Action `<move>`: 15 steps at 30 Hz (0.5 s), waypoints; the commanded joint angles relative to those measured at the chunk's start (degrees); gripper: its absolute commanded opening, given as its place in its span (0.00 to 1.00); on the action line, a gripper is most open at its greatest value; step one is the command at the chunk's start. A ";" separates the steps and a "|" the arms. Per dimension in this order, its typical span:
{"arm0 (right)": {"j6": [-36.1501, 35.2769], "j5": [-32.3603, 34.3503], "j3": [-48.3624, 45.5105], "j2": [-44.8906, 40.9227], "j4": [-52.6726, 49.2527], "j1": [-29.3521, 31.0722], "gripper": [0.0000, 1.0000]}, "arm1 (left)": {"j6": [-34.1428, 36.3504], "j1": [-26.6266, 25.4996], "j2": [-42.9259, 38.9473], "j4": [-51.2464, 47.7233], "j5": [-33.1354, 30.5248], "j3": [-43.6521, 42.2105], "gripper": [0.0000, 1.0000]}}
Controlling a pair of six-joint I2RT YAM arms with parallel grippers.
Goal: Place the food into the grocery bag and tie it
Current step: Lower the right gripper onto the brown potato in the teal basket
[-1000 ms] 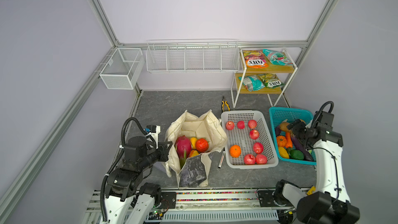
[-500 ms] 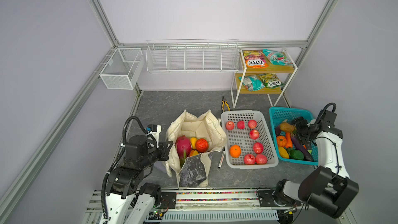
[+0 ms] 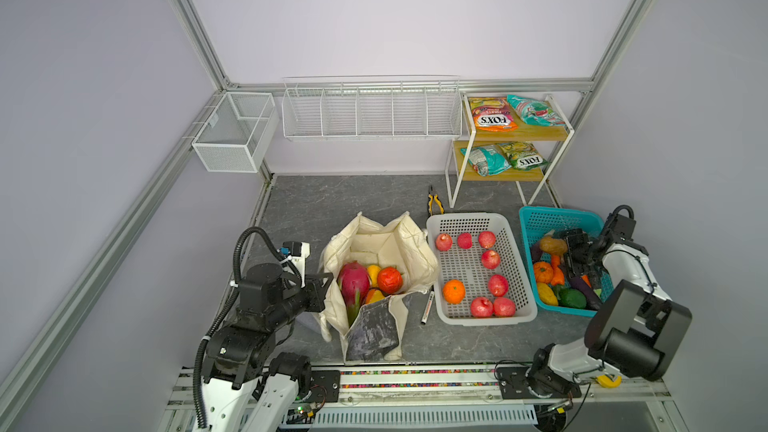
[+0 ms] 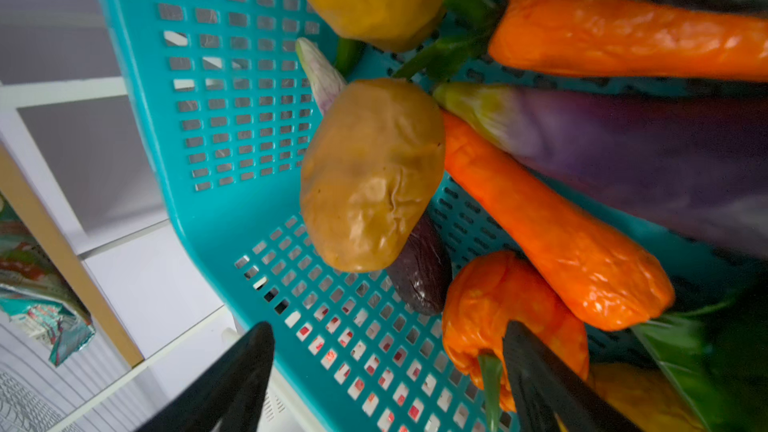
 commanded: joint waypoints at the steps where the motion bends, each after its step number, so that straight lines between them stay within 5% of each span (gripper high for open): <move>1: 5.55 0.98 0.45 2.78 3.85 -0.14 0.89 | 0.50 -0.35 -1.13 0.31 0.77 -0.46 0.00; 15: 9.87 3.99 5.17 9.94 6.31 0.63 0.89 | 0.59 -0.39 -1.57 0.42 1.03 -0.50 0.00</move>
